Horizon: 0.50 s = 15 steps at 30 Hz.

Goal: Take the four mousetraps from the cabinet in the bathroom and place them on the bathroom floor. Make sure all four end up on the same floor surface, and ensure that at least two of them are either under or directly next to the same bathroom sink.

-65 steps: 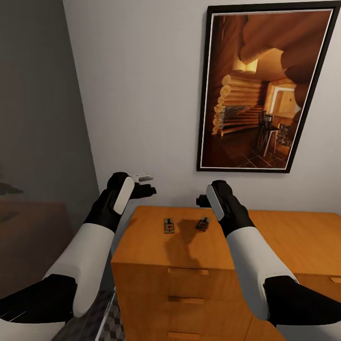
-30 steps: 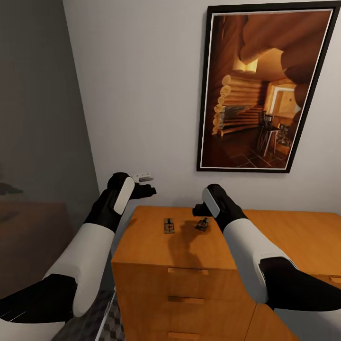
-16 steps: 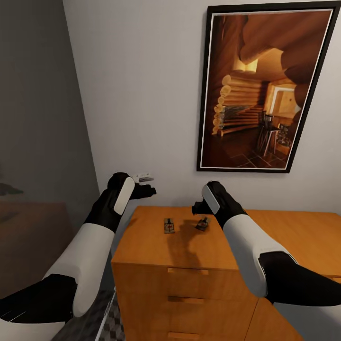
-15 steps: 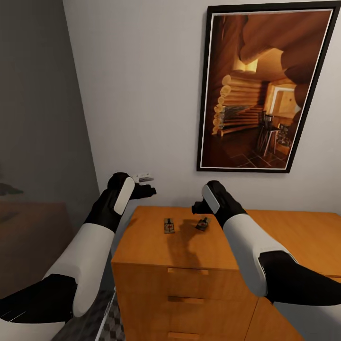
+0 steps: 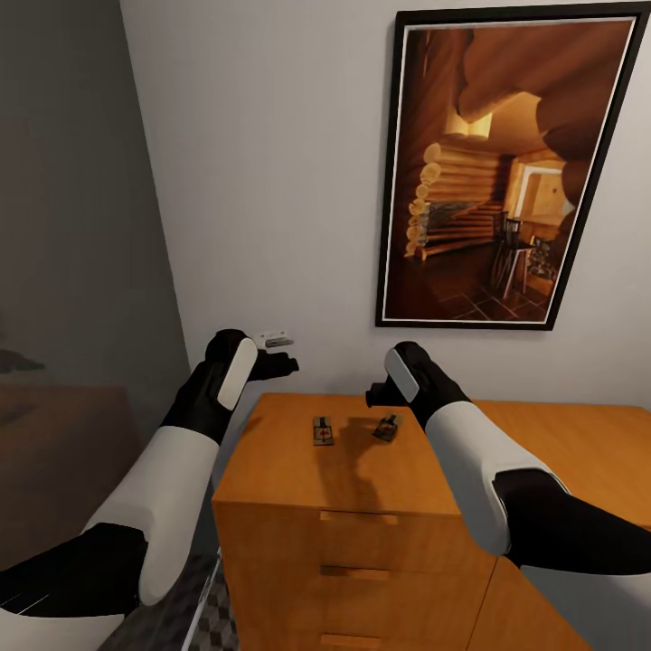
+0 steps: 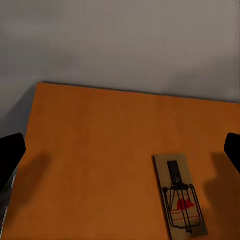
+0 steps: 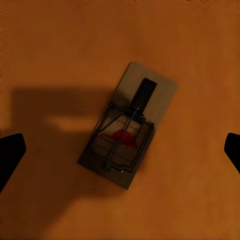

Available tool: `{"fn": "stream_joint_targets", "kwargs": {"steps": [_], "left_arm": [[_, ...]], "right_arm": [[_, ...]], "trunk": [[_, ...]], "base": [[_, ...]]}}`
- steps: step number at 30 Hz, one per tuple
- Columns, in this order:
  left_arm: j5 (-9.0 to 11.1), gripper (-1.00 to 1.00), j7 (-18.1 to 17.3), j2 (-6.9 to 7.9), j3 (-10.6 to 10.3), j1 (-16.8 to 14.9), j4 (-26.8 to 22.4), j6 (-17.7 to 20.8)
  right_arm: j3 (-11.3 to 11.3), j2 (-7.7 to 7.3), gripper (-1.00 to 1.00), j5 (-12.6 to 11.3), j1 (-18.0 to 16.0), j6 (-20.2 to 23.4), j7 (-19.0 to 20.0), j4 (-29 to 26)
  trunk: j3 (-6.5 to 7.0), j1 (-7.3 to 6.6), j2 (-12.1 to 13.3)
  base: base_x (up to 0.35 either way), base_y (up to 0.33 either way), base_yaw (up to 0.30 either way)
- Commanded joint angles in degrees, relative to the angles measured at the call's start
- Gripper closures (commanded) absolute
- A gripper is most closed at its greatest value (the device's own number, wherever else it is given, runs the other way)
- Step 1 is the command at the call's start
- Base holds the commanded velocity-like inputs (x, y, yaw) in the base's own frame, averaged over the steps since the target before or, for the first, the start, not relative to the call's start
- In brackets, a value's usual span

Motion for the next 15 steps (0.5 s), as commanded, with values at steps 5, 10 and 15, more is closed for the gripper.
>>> {"fn": "stream_joint_targets", "kwargs": {"steps": [5, 10, 15], "left_arm": [[0.5, -1.0, 0.57, 0.0, -0.04, -0.05, -0.12, 0.17], [0.41, -1.0, 0.57, 0.03, -0.08, -0.05, -0.27, 0.18], [0.32, -1.0, 0.57, 0.05, -0.1, -0.07, -0.27, 0.19]], "right_arm": [[0.12, 0.0, -1.0, -0.65, -0.17, 0.13, -0.58, 0.13], [0.12, 0.0, -1.0, -0.68, -0.23, 0.13, -0.59, 0.22], [0.12, 0.0, -1.0, -0.68, -0.24, 0.13, -0.59, 0.24]], "trunk": [[-0.07, 0.0, -0.04], [-0.07, 0.0, -0.04], [-0.07, 0.0, -0.04]], "base": [[0.0, 0.0, 0.0], [0.0, 0.0, 0.0], [0.052, 0.0, 0.0]]}}
